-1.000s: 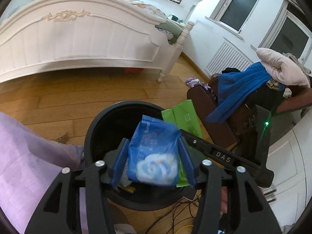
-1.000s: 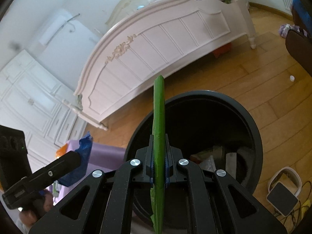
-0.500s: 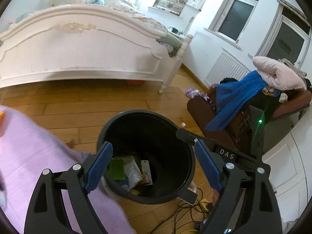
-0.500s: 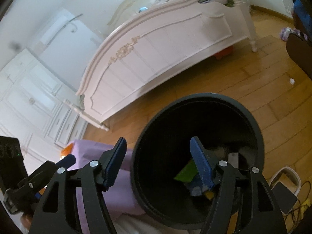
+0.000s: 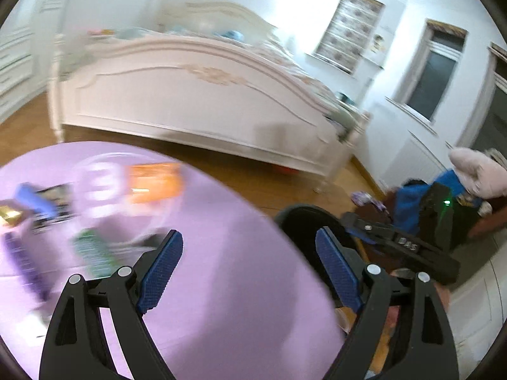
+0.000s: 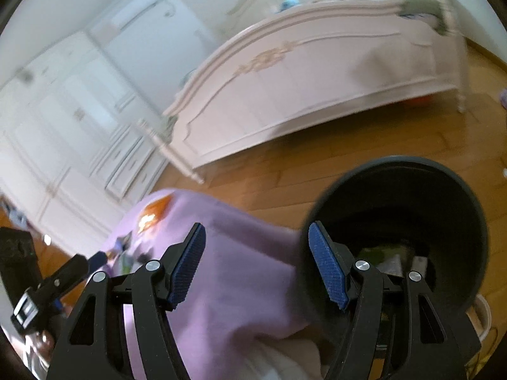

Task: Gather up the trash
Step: 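Grasp the gold wrapper with the left tool while the right tool grasps the purple tube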

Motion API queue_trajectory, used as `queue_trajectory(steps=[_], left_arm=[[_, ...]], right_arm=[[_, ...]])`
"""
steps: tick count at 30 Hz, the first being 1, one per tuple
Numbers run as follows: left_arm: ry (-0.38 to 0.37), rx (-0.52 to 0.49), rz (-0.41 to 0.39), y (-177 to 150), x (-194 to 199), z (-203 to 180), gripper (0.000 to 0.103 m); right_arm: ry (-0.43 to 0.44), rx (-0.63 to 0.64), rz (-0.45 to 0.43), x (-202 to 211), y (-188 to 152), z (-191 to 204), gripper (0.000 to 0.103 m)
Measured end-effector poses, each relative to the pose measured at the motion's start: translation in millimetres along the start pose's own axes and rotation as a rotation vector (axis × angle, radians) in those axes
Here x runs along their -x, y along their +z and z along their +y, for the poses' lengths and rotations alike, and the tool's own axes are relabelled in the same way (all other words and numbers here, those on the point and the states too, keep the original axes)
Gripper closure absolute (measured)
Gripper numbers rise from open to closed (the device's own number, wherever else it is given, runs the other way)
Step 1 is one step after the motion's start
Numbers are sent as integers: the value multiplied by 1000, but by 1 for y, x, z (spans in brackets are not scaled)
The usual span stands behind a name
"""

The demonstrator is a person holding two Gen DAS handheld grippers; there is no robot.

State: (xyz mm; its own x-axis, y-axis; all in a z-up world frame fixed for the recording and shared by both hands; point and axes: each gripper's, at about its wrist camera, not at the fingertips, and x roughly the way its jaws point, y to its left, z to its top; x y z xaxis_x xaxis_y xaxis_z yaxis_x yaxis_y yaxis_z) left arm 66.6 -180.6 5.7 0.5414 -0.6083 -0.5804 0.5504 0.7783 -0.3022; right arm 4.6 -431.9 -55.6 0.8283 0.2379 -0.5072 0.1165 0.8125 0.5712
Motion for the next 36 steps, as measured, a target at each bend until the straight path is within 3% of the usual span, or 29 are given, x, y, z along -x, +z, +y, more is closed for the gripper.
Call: queue_trajectory(steps=[10, 16, 21, 26, 30, 36], left_arm=[[235, 65, -60, -4, 75, 125, 18], [324, 14, -34, 0, 92, 183, 18], [335, -24, 39, 6, 83, 222, 18], [307, 25, 90, 13, 65, 251, 18], [267, 84, 101, 16, 51, 255, 18], [312, 62, 133, 17, 23, 253, 18]], right_arm=[[114, 230, 119, -48, -8, 122, 35], [175, 358, 200, -80, -22, 188, 35], [217, 478, 263, -100, -41, 240, 35], [224, 619, 333, -124, -63, 285, 35], [202, 692, 387, -150, -81, 312, 39], [140, 766, 456, -186, -99, 331, 47]])
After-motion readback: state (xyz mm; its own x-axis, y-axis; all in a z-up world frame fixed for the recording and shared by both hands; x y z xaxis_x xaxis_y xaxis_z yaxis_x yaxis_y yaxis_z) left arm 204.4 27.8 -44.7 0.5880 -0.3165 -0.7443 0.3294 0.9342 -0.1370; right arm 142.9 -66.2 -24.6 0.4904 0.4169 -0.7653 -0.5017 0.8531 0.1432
